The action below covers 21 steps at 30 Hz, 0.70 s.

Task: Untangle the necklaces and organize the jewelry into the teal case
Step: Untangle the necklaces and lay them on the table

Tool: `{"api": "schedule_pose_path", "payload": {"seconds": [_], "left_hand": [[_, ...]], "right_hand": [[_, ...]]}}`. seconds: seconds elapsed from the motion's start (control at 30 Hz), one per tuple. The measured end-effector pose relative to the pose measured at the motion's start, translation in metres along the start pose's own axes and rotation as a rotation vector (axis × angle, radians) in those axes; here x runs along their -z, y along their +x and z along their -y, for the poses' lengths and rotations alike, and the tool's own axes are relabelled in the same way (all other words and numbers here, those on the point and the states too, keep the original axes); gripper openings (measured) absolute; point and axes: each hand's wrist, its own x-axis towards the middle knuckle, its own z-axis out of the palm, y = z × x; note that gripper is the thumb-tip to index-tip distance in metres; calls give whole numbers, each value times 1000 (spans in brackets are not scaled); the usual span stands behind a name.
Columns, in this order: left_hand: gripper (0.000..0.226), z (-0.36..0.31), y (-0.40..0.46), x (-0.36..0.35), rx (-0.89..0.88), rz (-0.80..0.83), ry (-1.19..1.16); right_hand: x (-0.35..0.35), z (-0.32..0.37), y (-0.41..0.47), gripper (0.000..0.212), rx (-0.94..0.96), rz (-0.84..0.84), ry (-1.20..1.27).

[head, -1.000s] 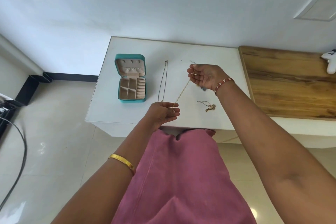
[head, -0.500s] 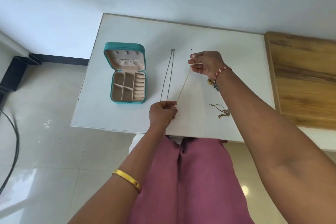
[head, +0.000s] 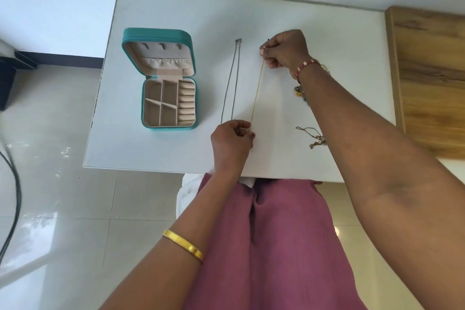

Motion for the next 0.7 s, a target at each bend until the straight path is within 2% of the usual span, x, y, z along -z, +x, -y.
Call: {"api": "schedule_pose_path", "payload": {"seconds": [0.1, 0.2, 0.7], "left_hand": [[12, -1, 0, 0, 16, -7, 7], [6, -1, -1, 1, 22, -17, -4], [8, 6, -2, -1, -23, -49, 71]], "right_hand": [[-4, -1, 4, 2, 38, -17, -62], [-4, -4, 6, 11, 65, -23, -94], [-8, -6, 7, 17, 113, -69, -201]]}}
